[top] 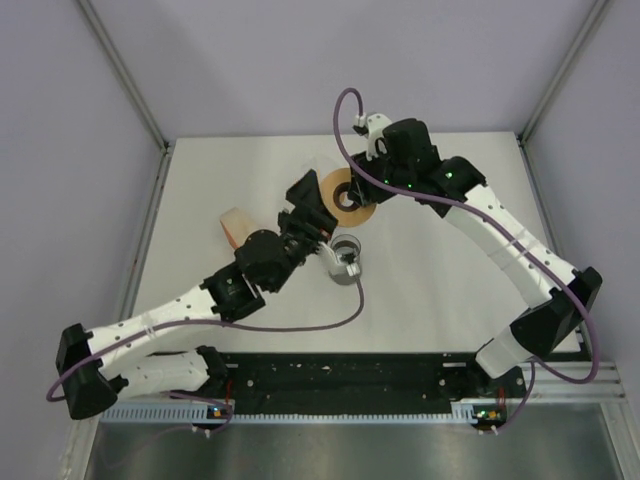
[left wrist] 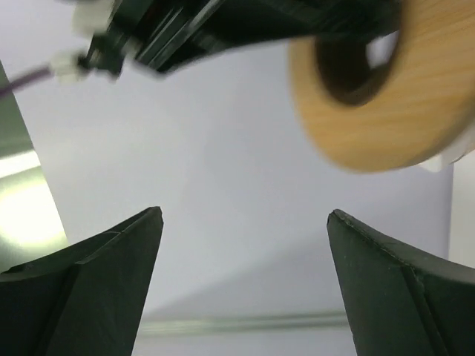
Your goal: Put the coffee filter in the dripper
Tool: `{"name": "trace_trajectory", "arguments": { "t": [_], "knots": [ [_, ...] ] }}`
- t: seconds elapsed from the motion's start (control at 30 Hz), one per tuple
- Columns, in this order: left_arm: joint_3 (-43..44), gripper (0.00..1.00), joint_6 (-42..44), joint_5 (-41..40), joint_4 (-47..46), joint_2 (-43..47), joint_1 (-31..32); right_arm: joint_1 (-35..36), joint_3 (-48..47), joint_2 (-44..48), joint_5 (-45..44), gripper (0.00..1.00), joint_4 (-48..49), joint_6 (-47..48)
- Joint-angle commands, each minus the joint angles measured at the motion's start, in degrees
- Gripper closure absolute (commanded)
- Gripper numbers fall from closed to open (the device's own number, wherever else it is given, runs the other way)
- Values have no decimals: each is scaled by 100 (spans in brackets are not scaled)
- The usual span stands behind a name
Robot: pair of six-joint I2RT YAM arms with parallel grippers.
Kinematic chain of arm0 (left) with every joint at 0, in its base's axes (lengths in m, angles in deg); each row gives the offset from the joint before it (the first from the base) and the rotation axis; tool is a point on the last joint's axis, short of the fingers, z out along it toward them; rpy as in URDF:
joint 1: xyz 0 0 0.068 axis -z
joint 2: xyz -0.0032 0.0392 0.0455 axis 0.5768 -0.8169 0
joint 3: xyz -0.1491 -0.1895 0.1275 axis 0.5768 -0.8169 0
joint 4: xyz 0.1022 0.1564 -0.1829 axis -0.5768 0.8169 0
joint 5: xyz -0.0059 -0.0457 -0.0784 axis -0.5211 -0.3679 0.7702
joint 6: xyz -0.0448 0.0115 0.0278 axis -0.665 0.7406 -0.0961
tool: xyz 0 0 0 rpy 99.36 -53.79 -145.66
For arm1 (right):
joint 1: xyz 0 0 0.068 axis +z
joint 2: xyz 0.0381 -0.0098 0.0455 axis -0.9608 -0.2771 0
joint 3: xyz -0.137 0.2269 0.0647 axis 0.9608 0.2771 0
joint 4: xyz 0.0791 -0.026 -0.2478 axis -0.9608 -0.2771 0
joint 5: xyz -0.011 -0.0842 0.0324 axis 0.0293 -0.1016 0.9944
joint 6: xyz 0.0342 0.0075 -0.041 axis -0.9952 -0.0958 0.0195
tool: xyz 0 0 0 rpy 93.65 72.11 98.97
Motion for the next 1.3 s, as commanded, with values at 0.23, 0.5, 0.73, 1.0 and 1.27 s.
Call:
{"name": "trace_trajectory", "arguments": {
  "t": [0.23,0.5,0.73,1.0,1.27],
  "knots": [
    [2058,2,-4811,-1367,3336,191,-2134,-188,921,332,205,100,81,-28],
    [2831,1,-7475,55,6150,-204,-4289,-74,1212,34,259,100,362,15],
    [3148,1,-9243,1847,7522,-731,-5001,67,1581,-212,363,99,766,50],
    [2954,0,-9842,2378,7101,-573,-5195,67,1573,-643,487,97,899,77],
    [3112,0,-9737,2237,7250,-503,-5222,67,1810,-608,398,88,881,33]
  ]
}}
